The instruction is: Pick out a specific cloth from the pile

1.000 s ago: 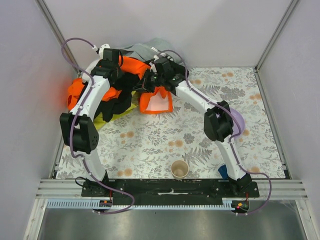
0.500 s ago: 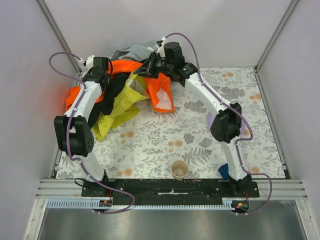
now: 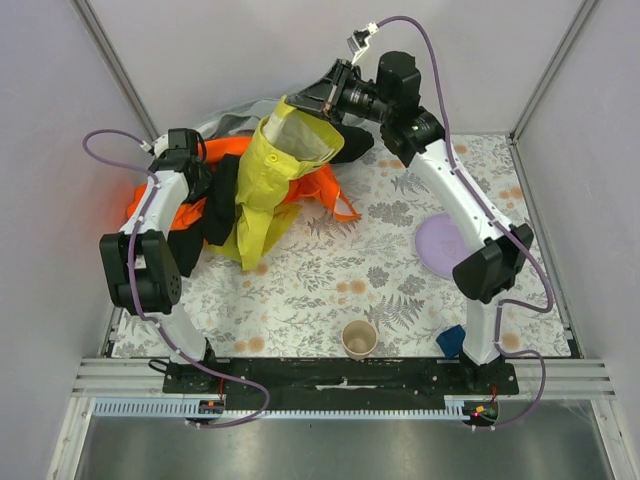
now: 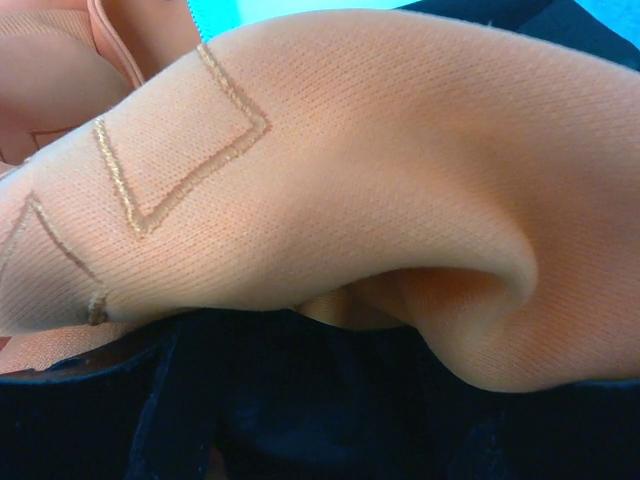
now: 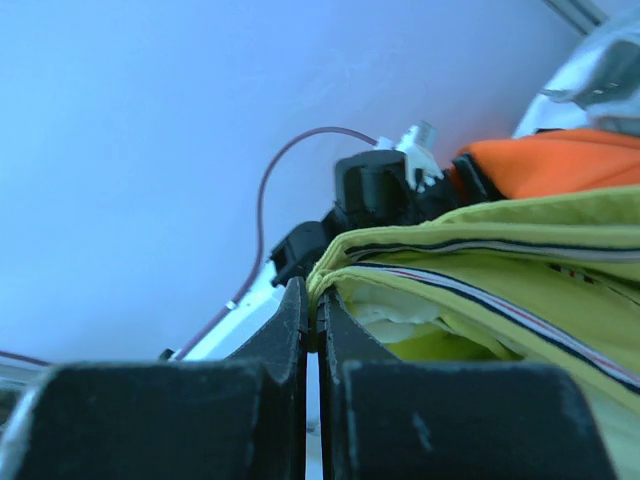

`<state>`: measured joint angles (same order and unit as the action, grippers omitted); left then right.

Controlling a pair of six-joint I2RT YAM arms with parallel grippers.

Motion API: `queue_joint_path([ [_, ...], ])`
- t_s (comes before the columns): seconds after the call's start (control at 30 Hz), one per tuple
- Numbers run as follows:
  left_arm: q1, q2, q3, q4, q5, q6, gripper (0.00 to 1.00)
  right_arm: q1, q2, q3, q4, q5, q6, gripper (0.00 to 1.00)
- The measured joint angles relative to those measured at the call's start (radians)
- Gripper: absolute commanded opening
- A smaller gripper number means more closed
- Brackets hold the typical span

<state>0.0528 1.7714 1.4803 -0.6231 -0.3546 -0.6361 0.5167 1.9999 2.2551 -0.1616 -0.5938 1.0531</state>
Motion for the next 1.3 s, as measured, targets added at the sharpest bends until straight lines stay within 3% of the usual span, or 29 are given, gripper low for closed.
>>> queue_joint_path([
  [0.13,0.005,-0.027,-0.031,-0.003,0.038,0.001,0.79,-0.013,-0.090,-0.135,-0.055,0.043,-0.100,0.01],
  [0.23,0.006,-0.077,-0.076,-0.007,0.073,0.002,0.88,-0.024,-0.146,-0.216,-0.133,0.098,-0.200,0.08],
  [0.37,0.011,-0.174,-0.134,-0.028,0.125,0.016,0.89,-0.034,-0.226,-0.377,-0.180,0.193,-0.314,0.15],
  [0.4,0.011,-0.204,-0.148,-0.034,0.141,0.023,0.90,-0.037,-0.243,-0.423,-0.187,0.219,-0.335,0.23],
  [0.47,0.011,-0.255,-0.175,-0.033,0.174,0.034,0.89,-0.040,-0.262,-0.499,-0.198,0.265,-0.364,0.68],
  [0.53,0.010,-0.317,-0.217,-0.033,0.212,0.048,0.89,-0.047,-0.266,-0.560,-0.216,0.306,-0.389,0.87],
  [0.6,0.007,-0.375,-0.257,-0.033,0.245,0.061,0.89,-0.050,-0.266,-0.607,-0.243,0.333,-0.428,0.98],
  [1.03,0.002,-0.467,-0.309,-0.040,0.362,0.103,0.89,-0.055,-0.267,-0.651,-0.433,0.316,-0.591,0.98],
  [1.3,-0.002,-0.464,-0.309,-0.033,0.435,0.110,0.88,-0.051,-0.267,-0.761,-0.459,0.143,-0.589,0.98],
])
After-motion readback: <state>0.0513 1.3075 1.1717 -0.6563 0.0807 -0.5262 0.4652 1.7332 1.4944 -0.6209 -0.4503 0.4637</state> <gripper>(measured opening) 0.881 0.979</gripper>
